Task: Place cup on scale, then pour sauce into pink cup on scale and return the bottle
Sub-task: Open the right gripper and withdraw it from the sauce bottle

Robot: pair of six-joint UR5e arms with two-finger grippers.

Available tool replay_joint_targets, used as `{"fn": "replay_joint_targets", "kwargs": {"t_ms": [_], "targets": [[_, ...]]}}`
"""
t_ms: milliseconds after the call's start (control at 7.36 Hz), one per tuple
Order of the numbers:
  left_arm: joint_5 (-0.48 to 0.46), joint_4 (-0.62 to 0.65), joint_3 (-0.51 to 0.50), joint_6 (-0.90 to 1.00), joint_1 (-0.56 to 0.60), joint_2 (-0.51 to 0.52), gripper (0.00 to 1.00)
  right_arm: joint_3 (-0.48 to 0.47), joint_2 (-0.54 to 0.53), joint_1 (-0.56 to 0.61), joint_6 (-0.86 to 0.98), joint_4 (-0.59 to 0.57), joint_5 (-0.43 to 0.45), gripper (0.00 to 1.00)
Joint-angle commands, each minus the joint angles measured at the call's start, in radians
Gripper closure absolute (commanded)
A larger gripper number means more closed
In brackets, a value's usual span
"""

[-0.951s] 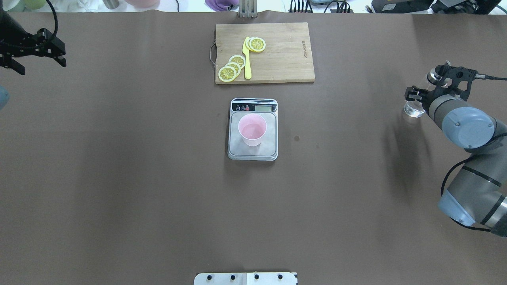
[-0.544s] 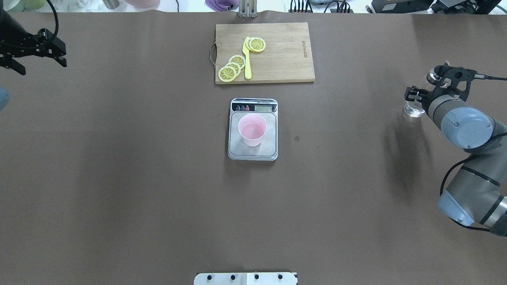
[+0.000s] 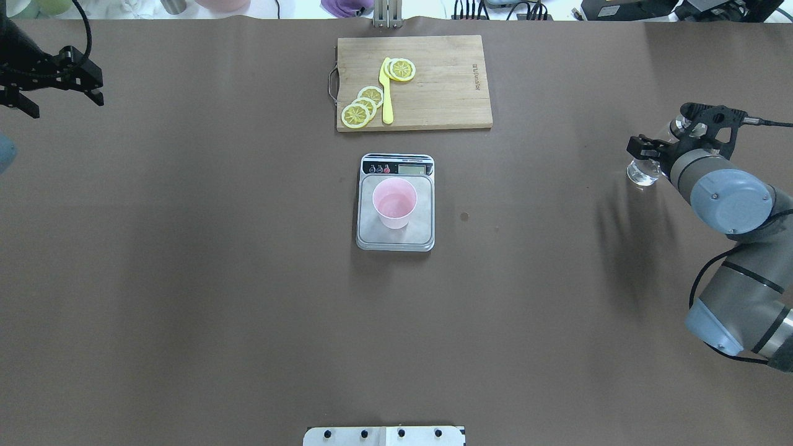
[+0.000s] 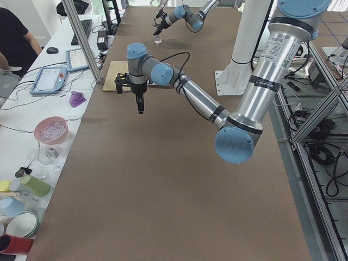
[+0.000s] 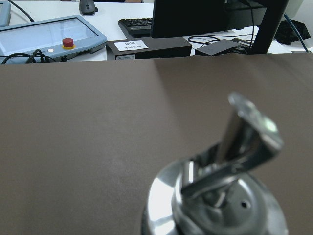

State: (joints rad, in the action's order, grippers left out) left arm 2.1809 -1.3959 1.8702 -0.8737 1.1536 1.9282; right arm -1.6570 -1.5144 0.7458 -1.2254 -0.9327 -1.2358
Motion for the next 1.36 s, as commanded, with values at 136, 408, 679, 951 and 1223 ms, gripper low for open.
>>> {"fn": "replay_joint_targets", "kwargs": {"t_ms": [136,408,679,951,1223], "targets": [[-0.001,0.000,0.000,-0.001,0.000,0.002,0.02,-0.088,-0.080,-0.012,0.000,0.000,-0.014,0.00],[-0.001,0.000,0.003,0.001,0.000,0.000,0.02,-0.199,-0.160,-0.020,0.000,-0.002,-0.072,0.00],[-0.003,-0.002,0.006,0.012,0.000,-0.002,0.02,-0.339,-0.276,-0.016,0.006,-0.003,-0.193,0.00],[-0.004,-0.002,0.024,0.013,0.000,0.005,0.02,-0.489,-0.384,0.109,0.094,-0.020,-0.430,0.00],[-0.004,-0.002,0.024,0.013,0.000,0.021,0.02,-0.481,-0.363,0.443,0.478,-0.160,-0.798,0.00]]}}
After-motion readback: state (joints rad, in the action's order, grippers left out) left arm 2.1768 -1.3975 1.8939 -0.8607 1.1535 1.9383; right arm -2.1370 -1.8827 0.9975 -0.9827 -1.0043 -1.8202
